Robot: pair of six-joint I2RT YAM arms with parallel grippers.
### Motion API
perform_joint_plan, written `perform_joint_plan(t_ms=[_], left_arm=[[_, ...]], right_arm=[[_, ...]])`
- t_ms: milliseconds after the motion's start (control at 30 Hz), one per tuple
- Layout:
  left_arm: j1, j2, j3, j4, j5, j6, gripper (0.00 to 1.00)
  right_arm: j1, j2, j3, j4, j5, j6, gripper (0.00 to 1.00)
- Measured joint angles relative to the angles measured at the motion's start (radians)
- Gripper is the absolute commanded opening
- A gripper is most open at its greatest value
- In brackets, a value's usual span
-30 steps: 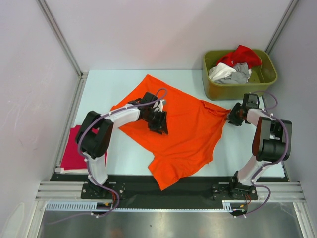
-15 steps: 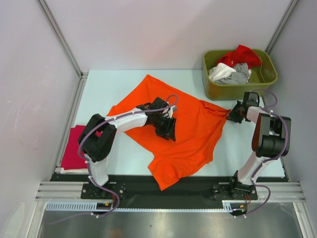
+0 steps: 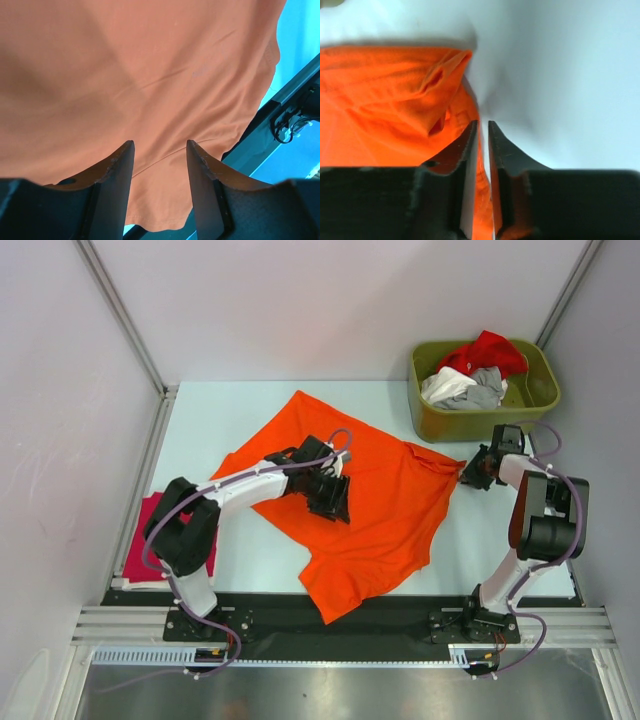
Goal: Fold and stack the t-shirts
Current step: Flatten the tshirt out
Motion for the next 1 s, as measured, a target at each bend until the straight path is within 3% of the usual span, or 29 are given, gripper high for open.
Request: perform_joint_plan(t_ms=[267,500,567,667,700,800,1000], left_arm=[[0.040,0.021,0.019,-0.006,0.008,0.000,0.51],[0.051,0.035,0.031,-0.006,0.022,0.001,0.51],[0.055,0.036,0.031,-0.008,0.023,0.002,0.51],[0.063,0.041,0.031,-0.011,0.023,0.003,0.51],[0.070,0.045,0.031,-0.013,0.022,0.006,0.50],[0.101,0.061,0.031,-0.016,0.022,0.009,0.50],[0.158,0.083,0.031,-0.024,0.020,0.010,0.50]], right_arm=[[-0.002,-0.097,-0.016,-0.008,-0.013,-0.001,0.31],[0.008,-0.018,0.000,-0.006,-0.042,-0.001,0.38],[0.014,0.005,0.006,-0.006,-0.042,-0.002,0.36],[0.021,0.016,0.021,-0.007,-0.030,-0.005,0.21],[0.021,0.016,0.023,-0.012,-0.018,-0.005,0.10],[0.025,0.015,0.027,-0.032,0.027,-0.002,0.00],[0.024,0.002,0.029,-0.084,0.109,-0.008,0.00]])
